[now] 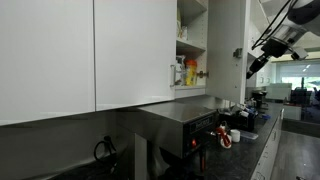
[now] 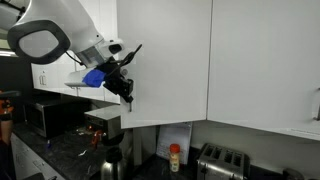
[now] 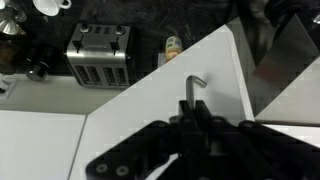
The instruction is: Open the right cabinet door and take out the sugar bottle, the close the door
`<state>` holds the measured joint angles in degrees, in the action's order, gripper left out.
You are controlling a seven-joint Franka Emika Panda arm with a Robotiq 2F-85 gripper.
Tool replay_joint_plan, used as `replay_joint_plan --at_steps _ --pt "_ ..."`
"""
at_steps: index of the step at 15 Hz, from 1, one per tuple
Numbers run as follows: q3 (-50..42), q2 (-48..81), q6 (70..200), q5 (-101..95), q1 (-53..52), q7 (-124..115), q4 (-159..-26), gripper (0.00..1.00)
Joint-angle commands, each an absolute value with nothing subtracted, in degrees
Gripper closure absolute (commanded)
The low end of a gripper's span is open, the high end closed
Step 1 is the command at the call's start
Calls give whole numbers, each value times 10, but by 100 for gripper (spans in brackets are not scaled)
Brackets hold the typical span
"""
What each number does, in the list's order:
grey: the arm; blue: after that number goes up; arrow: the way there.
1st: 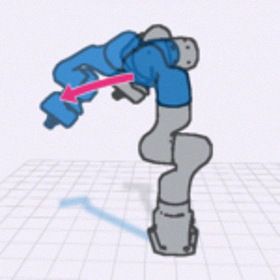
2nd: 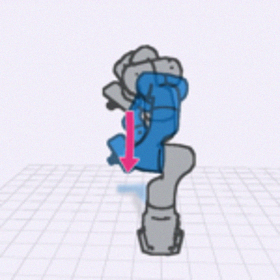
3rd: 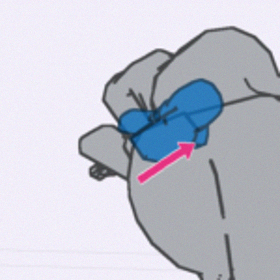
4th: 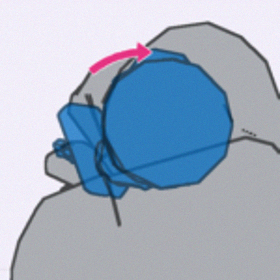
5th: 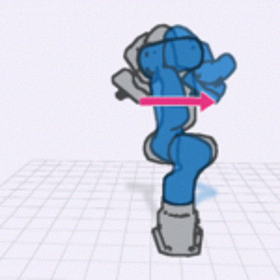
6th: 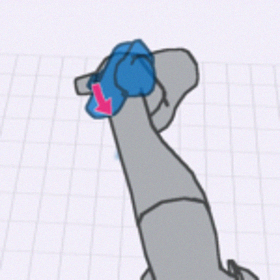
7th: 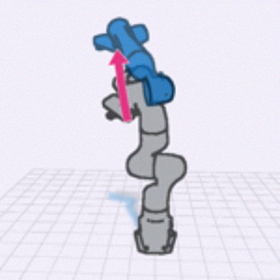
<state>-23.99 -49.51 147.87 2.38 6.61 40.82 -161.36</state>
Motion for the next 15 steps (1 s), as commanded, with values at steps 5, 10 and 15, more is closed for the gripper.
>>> replay_joint_plan --at_steps 5,10,15 --pt "-255 -538 1493 -2 115 397 -1613 98" --pt "-263 -539 1498 -7 127 396 -1613 98" --pt "-265 -540 1494 -7 130 394 -1613 64"
